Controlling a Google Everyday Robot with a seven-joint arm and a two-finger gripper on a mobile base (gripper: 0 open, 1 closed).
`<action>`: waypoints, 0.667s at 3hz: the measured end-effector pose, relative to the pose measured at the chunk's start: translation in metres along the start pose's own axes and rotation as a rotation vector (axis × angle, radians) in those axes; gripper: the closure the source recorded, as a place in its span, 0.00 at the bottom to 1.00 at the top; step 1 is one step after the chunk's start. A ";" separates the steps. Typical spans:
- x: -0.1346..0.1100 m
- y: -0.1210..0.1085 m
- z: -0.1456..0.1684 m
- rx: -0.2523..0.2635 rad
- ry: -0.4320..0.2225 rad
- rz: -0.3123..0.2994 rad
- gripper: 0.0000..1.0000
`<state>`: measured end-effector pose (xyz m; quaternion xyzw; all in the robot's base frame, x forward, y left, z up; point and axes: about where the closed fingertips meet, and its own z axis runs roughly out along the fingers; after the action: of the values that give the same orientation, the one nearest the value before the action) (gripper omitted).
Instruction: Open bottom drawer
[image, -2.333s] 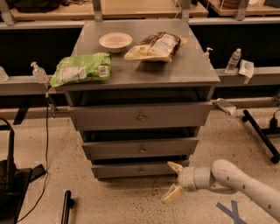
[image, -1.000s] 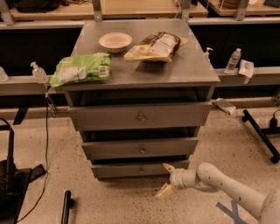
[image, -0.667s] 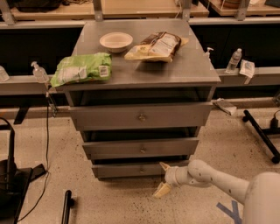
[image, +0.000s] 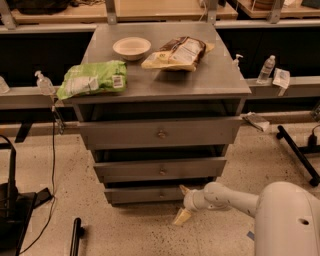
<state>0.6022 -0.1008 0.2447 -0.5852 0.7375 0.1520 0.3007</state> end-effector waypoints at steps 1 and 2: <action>0.000 -0.009 -0.002 0.045 -0.133 -0.033 0.00; -0.002 -0.023 -0.007 0.070 -0.257 -0.049 0.00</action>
Offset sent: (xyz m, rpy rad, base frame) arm 0.0374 -0.0241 0.0239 0.3494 -0.2318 0.0366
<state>0.6224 -0.1088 0.2543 -0.5679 0.6833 0.1924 0.4166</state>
